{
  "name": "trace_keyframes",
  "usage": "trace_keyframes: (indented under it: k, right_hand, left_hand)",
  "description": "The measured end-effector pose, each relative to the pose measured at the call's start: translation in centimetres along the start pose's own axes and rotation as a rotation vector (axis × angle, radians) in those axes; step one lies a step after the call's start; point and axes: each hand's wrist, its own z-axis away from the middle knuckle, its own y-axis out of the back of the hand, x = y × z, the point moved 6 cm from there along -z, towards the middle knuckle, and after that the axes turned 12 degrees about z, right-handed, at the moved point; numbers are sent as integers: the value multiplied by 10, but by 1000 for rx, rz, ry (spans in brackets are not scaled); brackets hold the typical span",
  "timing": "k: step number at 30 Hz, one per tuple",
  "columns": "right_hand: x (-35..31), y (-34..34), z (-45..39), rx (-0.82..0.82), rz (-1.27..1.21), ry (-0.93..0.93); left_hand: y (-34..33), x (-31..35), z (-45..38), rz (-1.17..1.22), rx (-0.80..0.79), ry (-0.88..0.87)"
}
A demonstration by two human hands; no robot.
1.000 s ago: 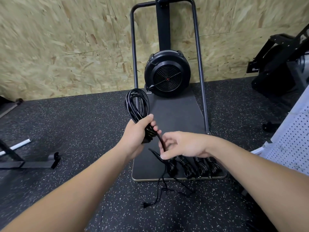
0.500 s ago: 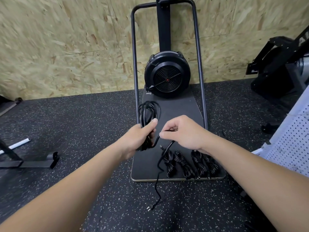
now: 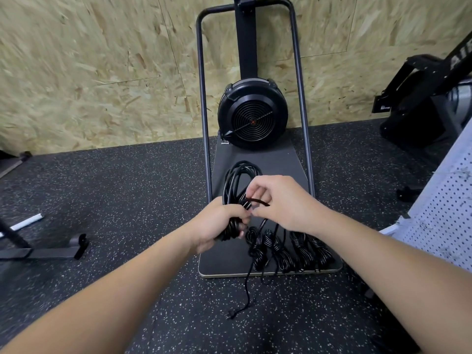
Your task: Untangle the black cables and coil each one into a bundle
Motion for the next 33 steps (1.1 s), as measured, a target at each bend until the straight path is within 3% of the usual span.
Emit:
trace_keyframes:
  k: [4,6,9,11,14,16,18,21,26,30,33]
  right_hand:
    - [7,-17,4,-150,221,-87]
    - [20,-31,6,-318,241,-172]
    - [35,-47,18,-629,325,-160]
    - [37,-44,26,-702,334,-165]
    - [31,-19,18,-417,154,-226]
    - [20,-8,9,-226,-188,-243]
    - [4,-3,5,-145,-428,-206]
    - [-11,1,1,-27,-431,-146]
    - [-16,8,-5,259,-652,-265]
    - [-26,10,-13,219,-1270,-284]
    - [-34,14,-11,175,-1431,-212]
  left_hand:
    - [13,5,-5,159,137,-37]
    - [15,12,-4,221,141,-52]
    - [25,24,-4,321,159,-94]
    - [38,32,-5,383,197,-125]
    - [57,39,-5,303,275,-148]
    - [61,40,-1,164,273,-150]
    - [56,36,1,16,219,-127]
    - [39,22,2,-43,125,-95]
    - [11,12,2,37,75,-128]
    - [-14,4,5,12,-15,-113]
    - [-23,7,6,153,-42,-110]
